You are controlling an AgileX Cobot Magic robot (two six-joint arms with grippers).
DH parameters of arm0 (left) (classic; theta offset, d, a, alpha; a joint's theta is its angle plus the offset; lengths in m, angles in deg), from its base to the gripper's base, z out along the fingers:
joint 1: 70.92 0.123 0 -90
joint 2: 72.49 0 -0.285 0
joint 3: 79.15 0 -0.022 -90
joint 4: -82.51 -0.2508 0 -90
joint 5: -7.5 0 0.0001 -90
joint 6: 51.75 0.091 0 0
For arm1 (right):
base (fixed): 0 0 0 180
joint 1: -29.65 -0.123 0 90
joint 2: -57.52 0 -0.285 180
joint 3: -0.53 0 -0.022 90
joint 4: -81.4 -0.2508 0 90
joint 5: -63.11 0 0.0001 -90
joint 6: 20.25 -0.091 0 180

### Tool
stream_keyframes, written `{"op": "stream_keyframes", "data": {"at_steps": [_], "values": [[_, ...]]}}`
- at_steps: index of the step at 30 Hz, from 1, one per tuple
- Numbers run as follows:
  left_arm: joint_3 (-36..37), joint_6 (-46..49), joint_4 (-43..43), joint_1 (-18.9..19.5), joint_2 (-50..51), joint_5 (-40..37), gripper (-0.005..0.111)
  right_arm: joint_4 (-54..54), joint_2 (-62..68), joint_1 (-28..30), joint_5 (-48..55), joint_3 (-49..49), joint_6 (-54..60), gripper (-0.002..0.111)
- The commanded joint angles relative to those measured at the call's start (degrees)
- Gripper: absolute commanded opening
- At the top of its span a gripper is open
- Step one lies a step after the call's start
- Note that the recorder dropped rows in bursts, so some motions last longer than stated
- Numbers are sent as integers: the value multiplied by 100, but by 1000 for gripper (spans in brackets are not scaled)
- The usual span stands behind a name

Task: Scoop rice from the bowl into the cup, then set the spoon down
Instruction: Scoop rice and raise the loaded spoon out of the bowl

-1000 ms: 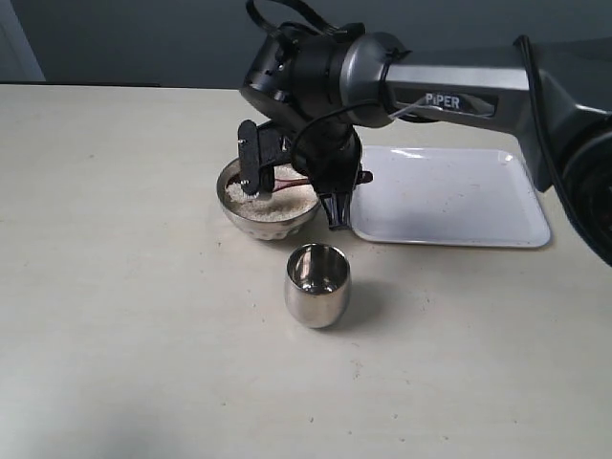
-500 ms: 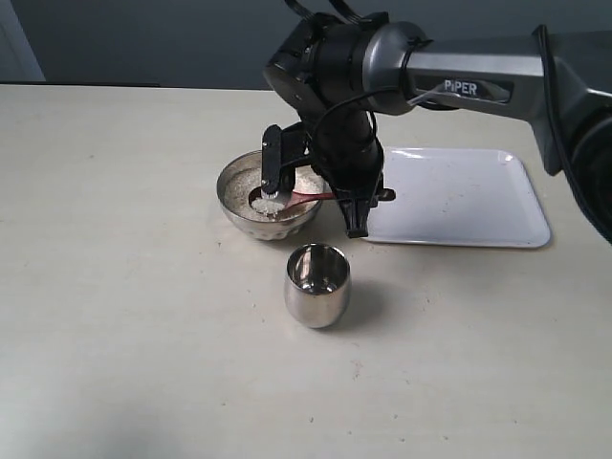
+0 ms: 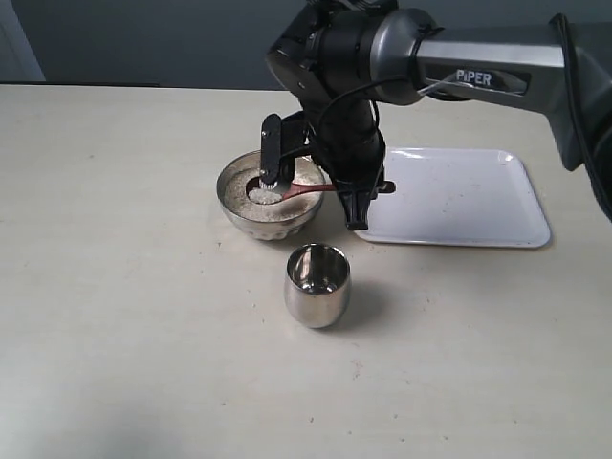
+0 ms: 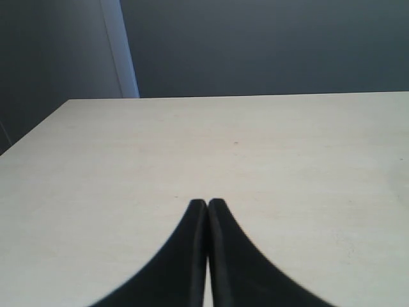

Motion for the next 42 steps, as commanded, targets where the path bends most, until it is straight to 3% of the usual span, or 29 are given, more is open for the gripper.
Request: {"op": "stream_keyframes", "data": {"at_steps": [1, 36, 42], "values": [[-48, -41, 11, -8, -7, 32, 1, -141, -157, 19, 39, 25, 24, 0], [-48, -41, 11, -8, -7, 32, 1, -879, -491, 19, 39, 25, -146, 0], [-48, -41, 11, -8, -7, 32, 1, -1009, -491, 296, 39, 25, -146, 0]]}}
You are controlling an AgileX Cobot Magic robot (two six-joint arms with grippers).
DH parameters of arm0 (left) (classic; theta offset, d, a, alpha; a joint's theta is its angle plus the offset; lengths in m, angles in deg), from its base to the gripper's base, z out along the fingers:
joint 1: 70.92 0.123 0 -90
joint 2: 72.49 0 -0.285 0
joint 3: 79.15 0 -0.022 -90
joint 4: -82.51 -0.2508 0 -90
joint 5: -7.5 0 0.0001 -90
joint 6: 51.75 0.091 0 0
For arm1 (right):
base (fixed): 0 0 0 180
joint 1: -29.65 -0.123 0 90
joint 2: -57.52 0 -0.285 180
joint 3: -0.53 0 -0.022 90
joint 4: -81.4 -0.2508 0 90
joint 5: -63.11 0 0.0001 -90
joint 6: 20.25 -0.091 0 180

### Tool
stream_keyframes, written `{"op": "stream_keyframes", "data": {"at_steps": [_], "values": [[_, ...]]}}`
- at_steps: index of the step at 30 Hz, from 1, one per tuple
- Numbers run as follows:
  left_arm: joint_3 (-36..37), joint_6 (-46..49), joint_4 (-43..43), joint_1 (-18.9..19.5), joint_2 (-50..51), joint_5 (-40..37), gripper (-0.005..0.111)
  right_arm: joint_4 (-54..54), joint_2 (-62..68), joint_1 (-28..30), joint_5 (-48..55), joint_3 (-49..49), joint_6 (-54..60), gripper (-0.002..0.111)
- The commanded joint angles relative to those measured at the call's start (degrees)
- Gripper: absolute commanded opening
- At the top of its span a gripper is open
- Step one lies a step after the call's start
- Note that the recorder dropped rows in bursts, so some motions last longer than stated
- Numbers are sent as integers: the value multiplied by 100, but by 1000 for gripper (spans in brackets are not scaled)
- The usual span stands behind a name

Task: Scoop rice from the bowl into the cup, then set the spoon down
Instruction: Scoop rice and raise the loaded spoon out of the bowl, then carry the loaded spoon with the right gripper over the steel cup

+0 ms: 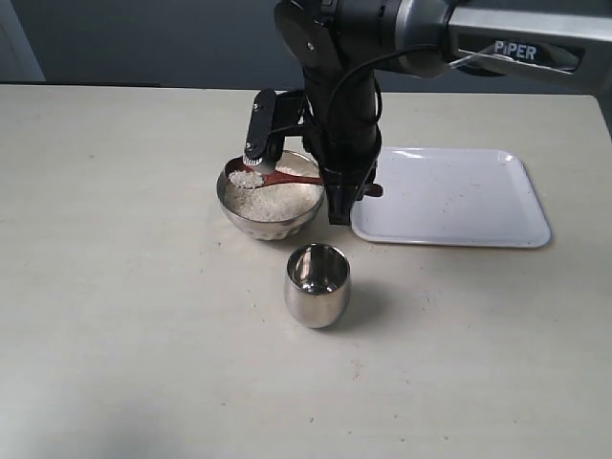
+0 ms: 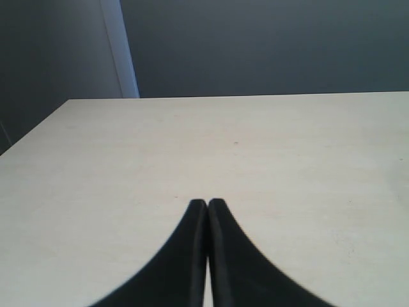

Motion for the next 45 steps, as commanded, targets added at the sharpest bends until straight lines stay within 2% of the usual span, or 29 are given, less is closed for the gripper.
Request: {"op": "stream_keyframes", "data": {"at_steps": [1, 37, 45], "values": [[-48, -41, 11, -8, -7, 32, 1, -208, -87, 323, 17, 25, -29, 0], [-48, -41, 11, -8, -7, 32, 1, -512, -34, 452, 17, 25, -200, 0], [-48, -41, 11, -8, -7, 32, 1, -374, -459, 452, 17, -899, -200, 0]]}}
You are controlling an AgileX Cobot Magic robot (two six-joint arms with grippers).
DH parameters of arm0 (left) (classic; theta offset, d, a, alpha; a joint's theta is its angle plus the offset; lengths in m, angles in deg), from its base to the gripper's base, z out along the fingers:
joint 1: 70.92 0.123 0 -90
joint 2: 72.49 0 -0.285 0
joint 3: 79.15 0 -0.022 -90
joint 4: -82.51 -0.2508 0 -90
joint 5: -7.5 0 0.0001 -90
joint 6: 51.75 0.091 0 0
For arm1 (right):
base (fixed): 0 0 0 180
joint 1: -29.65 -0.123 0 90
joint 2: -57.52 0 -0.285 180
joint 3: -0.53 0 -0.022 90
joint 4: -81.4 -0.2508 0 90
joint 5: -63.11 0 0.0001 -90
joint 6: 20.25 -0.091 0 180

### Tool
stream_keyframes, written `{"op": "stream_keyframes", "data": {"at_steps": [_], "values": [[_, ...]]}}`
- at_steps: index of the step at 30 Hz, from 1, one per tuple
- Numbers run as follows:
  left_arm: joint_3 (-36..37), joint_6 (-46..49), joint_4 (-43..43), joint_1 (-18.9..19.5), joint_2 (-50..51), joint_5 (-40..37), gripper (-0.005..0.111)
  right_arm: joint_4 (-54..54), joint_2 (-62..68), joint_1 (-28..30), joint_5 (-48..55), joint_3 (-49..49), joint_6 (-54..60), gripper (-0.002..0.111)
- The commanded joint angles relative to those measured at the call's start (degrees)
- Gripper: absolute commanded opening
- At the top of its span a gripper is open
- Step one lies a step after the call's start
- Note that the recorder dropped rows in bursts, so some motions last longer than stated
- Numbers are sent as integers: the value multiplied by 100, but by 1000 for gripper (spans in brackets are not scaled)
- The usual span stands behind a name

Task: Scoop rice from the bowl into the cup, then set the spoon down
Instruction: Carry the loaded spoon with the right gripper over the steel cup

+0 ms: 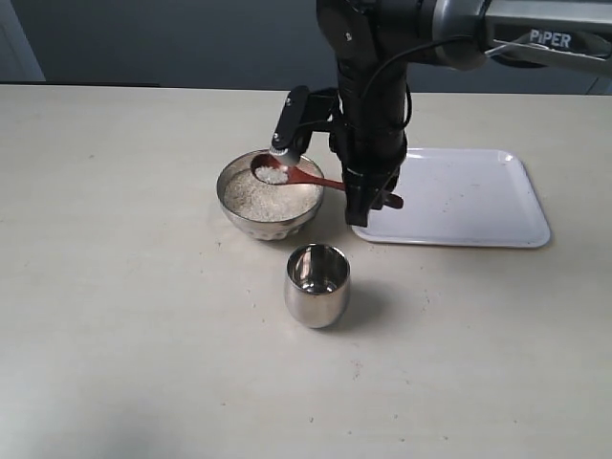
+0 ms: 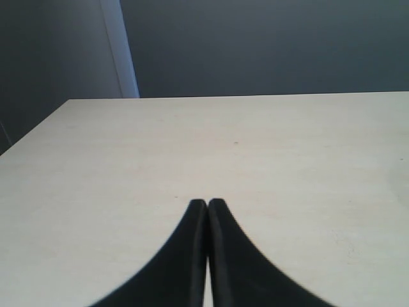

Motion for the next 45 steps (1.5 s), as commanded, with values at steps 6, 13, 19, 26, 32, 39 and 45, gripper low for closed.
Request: {"op": "stream_keyframes", "data": {"at_steps": [6, 13, 19, 26, 32, 39, 45], "values": [[-48, -41, 11, -8, -7, 32, 1, -211, -747, 36, 17, -997, -20, 0], [-48, -41, 11, -8, -7, 32, 1, -224, -1233, 36, 17, -1657, -123, 0], [-48, -41, 11, -8, -7, 32, 1, -322, -1464, 25, 17, -2088, -202, 0], [-48, -41, 11, -8, -7, 32, 1, -331, -1509, 25, 17, -2439, -319, 0], [-48, -41, 11, -8, -7, 32, 1, -242, -1506, -42, 17, -2439, -319, 0], [-48, -41, 11, -8, -7, 32, 1, 830, -1506, -685, 17, -2439, -617, 0], [-48, -41, 11, -8, -7, 32, 1, 1646, -1506, -1009, 17, -2439, -859, 0]]}}
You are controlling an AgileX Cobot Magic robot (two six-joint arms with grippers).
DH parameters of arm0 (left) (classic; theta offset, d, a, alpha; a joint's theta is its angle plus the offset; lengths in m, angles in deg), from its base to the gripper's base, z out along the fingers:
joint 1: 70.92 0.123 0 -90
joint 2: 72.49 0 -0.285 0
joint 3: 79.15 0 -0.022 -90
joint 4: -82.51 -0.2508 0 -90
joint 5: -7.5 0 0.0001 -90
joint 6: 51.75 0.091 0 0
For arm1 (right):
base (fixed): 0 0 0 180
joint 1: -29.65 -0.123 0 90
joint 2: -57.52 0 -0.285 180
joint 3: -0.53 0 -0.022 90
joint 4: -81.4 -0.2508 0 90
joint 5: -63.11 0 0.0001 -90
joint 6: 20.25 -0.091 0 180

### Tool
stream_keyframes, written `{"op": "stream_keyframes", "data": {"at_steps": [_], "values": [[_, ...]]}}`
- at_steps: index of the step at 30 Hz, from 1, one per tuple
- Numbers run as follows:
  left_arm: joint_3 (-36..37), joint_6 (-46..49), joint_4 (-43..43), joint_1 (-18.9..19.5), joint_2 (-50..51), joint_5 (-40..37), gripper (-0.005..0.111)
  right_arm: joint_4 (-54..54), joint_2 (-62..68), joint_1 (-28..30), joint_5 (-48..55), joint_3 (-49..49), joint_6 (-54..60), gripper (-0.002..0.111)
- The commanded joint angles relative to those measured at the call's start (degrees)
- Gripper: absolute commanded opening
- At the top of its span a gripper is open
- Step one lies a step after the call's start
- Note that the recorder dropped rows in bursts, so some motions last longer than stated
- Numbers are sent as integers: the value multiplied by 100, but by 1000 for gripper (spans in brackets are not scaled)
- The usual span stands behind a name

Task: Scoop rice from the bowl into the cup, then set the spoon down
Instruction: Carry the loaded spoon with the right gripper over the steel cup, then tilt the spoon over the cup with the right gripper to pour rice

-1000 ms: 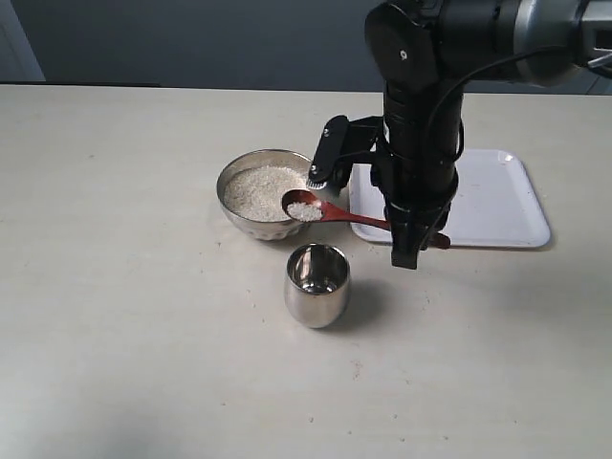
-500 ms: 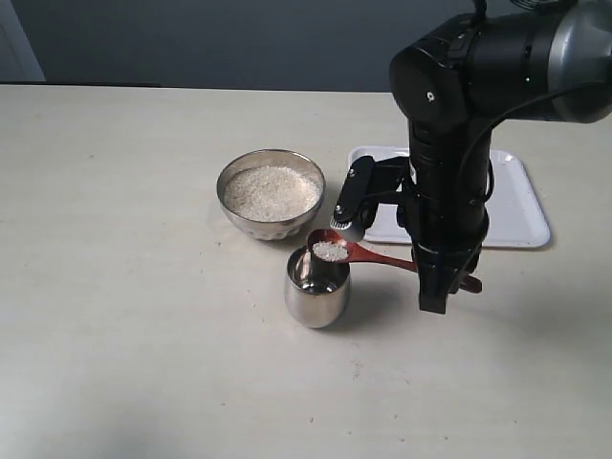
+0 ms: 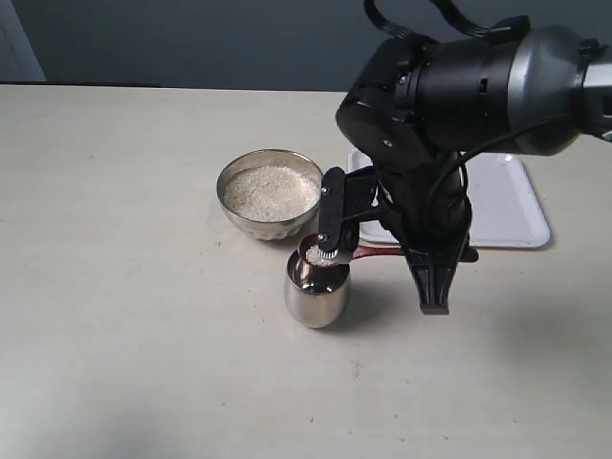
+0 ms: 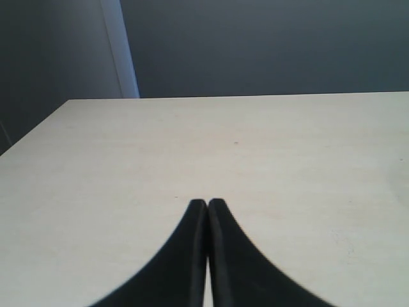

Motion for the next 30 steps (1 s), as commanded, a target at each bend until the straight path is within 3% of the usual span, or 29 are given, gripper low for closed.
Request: {"op": "stream_keyframes", "data": {"at_steps": [1, 30], "values": [[-48, -41, 11, -8, -7, 32, 1, 431, -77, -157, -23, -20, -129, 0], [-48, -41, 11, -18, -7, 32, 1, 785, -77, -297, -23, -20, -424, 0]]}}
